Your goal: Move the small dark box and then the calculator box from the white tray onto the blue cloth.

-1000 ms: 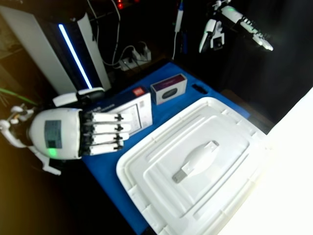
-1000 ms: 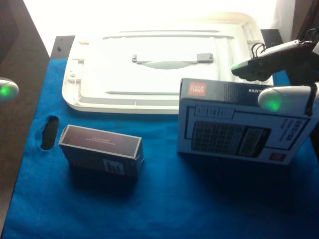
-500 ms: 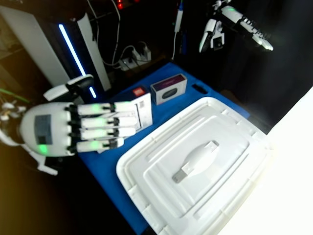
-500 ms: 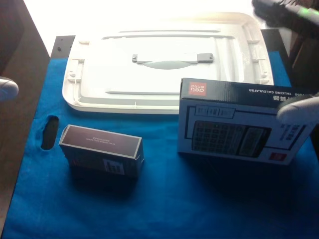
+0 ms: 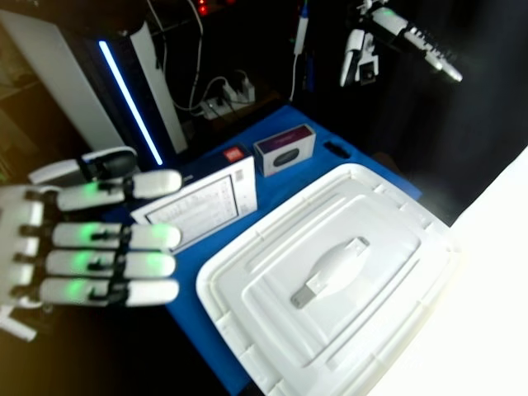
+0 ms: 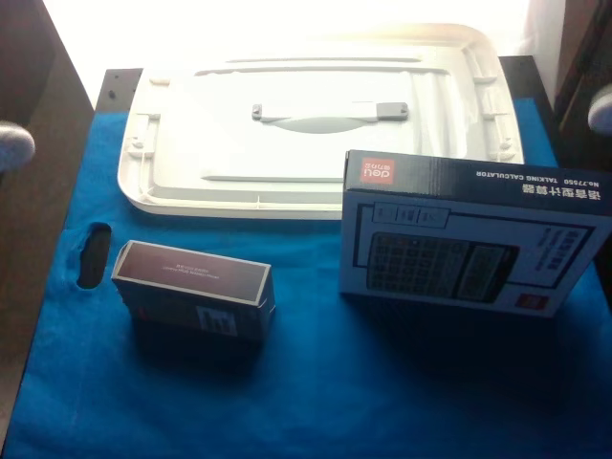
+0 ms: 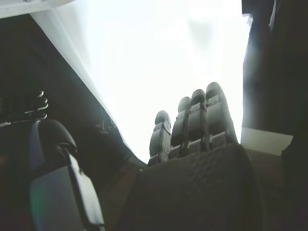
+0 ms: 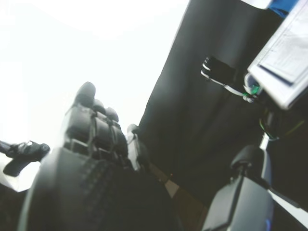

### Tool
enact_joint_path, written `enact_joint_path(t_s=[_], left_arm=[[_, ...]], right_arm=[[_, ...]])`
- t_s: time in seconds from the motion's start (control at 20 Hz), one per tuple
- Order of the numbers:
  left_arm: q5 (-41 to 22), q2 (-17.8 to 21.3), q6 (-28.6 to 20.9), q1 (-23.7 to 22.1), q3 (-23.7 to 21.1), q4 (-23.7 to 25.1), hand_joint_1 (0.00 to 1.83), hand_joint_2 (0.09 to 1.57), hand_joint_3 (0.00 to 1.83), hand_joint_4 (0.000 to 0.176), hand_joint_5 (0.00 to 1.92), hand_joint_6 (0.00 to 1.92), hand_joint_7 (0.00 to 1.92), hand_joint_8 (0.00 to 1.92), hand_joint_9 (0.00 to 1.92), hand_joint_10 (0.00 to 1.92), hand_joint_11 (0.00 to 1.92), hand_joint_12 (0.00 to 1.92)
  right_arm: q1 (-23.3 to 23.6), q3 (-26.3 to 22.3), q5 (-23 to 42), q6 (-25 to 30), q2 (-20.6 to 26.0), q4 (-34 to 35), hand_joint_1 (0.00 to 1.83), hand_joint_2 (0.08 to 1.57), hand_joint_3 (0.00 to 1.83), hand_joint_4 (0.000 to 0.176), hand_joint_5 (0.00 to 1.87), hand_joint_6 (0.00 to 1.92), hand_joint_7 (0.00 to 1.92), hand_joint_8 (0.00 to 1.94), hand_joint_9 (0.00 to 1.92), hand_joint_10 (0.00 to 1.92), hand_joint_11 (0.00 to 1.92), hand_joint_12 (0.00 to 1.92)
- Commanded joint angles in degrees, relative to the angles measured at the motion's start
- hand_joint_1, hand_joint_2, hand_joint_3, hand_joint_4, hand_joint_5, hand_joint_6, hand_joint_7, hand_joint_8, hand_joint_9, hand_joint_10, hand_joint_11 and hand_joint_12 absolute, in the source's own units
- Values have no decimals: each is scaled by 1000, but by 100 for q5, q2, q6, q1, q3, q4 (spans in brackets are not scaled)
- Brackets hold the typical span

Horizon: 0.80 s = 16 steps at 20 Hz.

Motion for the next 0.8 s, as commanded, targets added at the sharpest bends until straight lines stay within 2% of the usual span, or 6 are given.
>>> enact_joint_path(t_s=[0.0, 0.15, 0.25, 0.4, 0.5, 0.75], left_arm=[[-1206, 148, 95, -51, -101, -121, 575, 809, 0, 167, 0, 0, 87, 3, 87, 18, 38, 17], [-1819, 466, 398, -51, -384, -14, 695, 829, 2, 140, 0, 0, 49, 7, 60, 3, 57, 24], [-2291, 583, 525, -51, -500, 24, 429, 1138, 18, 92, 139, 3, 104, 2, 65, 1, 12, 3], [-2634, 649, 787, -259, -637, 124, 659, 1013, 0, 96, 162, 6, 155, 8, 192, 10, 136, 49], [-2633, 646, 1088, -628, -735, 443, 746, 1010, 0, 7, 234, 2, 299, 13, 341, 6, 265, 248], [-2634, 622, 1417, -1268, -847, 969, 745, 1094, 0, 0, 263, 5, 365, 1, 375, 0, 0, 882]], right_arm=[[166, -39, 669, 37, 106, 123, 637, 752, 3, 115, 0, 0, 0, 0, 3, 1, 0, 348], [669, -100, 684, 13, 193, -243, 611, 739, 3, 150, 1, 0, 14, 3, 6, 0, 0, 428], [1113, -110, 682, 11, 190, -543, 628, 801, 3, 113, 0, 0, 91, 2, 65, 7, 0, 472], [1402, -182, 705, 11, 191, -795, 568, 906, 8, 81, 188, 7, 217, 3, 153, 4, 0, 666], [1403, -300, 744, -113, 256, -800, 482, 1025, 9, 85, 163, 0, 216, 2, 246, 9, 0, 897], [1403, -366, 1024, -143, 319, -798, 532, 1046, 8, 38, 211, 11, 269, 3, 297, 15, 0, 989]])
